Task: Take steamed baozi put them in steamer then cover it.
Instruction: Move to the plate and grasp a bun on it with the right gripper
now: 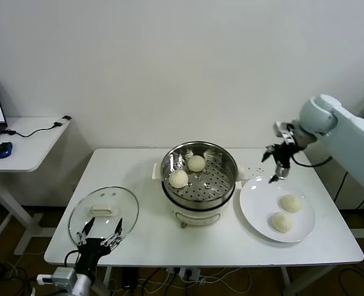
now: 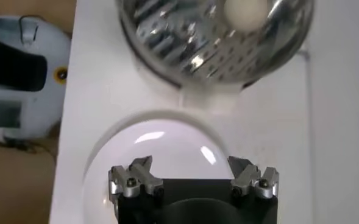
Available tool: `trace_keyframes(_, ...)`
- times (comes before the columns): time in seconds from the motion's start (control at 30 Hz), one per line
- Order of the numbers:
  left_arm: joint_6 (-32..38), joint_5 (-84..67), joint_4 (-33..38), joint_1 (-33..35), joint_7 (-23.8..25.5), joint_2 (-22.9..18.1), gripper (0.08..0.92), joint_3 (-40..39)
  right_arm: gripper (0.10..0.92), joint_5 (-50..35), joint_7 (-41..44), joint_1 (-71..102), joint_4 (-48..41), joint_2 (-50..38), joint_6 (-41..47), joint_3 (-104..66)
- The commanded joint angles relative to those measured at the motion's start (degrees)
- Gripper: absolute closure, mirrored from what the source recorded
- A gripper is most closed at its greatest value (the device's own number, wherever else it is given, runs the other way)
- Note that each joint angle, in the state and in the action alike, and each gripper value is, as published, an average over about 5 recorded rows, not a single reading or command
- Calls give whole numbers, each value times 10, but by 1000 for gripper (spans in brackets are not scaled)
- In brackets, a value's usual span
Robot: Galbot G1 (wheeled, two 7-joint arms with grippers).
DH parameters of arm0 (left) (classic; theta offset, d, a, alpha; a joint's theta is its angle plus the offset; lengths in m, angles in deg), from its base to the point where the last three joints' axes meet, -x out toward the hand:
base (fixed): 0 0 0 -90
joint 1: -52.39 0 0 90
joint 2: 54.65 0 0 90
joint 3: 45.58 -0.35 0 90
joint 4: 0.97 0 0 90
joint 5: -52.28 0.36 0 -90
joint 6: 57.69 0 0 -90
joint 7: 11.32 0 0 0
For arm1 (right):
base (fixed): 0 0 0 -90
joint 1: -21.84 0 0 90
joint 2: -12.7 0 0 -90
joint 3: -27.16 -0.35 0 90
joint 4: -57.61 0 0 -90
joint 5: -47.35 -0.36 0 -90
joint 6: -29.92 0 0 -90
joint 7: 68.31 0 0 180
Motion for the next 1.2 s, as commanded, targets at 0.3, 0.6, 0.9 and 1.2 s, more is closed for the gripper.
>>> trace_keyframes(0.3, 2, 4, -19, -5, 1, -4, 177, 10, 203, 91, -21, 138, -41, 17, -45, -38)
trace_keyframes(0.6, 4, 4, -24, -6, 1, -3, 177, 12, 203, 128, -45, 181, -51, 39, -49, -65)
trace_keyframes(0.9, 4, 4, -25, -5, 1, -1, 177, 12, 203, 144, -42, 205, -48, 38, -52, -82)
trace_keyframes(1.2, 5, 4, -24, -3, 1, -2, 177, 12, 203, 154, -44, 211, -48, 38, -57, -92)
